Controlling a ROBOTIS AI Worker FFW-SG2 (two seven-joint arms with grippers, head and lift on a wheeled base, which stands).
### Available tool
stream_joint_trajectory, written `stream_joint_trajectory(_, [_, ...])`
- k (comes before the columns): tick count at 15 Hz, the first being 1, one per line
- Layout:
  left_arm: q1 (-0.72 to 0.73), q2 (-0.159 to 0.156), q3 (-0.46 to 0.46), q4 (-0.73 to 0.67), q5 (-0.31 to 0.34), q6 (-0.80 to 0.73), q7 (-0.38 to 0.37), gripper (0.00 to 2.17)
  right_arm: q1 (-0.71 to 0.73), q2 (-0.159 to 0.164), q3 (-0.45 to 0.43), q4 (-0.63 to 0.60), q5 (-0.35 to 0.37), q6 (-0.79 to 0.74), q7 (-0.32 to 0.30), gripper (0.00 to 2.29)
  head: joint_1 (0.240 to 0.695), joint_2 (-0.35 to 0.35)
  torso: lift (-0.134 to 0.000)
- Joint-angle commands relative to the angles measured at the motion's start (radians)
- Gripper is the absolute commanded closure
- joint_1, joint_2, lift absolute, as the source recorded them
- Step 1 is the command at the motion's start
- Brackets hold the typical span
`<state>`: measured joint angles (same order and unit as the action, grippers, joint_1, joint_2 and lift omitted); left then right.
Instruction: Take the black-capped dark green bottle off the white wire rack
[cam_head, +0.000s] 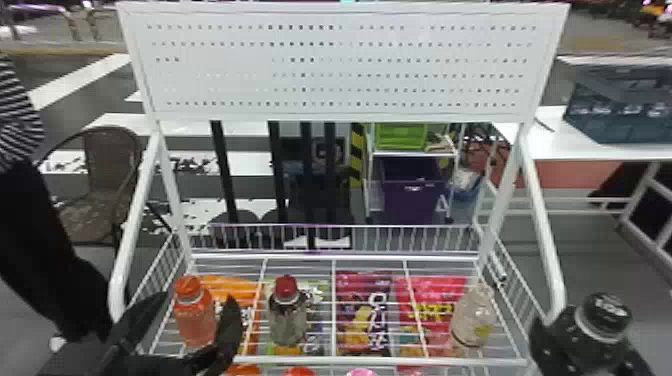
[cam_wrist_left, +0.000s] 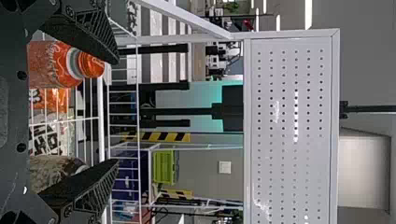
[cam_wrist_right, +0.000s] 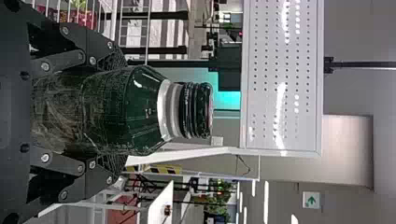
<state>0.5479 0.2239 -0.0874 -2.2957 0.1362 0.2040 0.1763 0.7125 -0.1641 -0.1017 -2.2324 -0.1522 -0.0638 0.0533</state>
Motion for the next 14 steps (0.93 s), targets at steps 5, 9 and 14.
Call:
stream_joint_trajectory(5, [0.001,-0.002,0.006,0.004,0.003,-0.002,0.002,0.14,0.038,0.02,-0.07,-0.021,-0.056,-0.041,0.036,1.38,0.499,0.0,0.0])
stream_joint_trajectory(9, [0.009,-0.002,0.011,-0.005,0.003,-0.002,0.002,0.14,0.035,0.025,-0.061,-0.01,-0.056,-0.041,0.048,1.38,0.499,0.0,0.0])
stream_joint_trajectory(14, [0.009,-0.002,0.011,-0.007,0.003,-0.002,0.002,0.14,0.045,0.028,-0.062,-0.018,-0.056,-0.044,0.056,1.37,0.499,0.0,0.0])
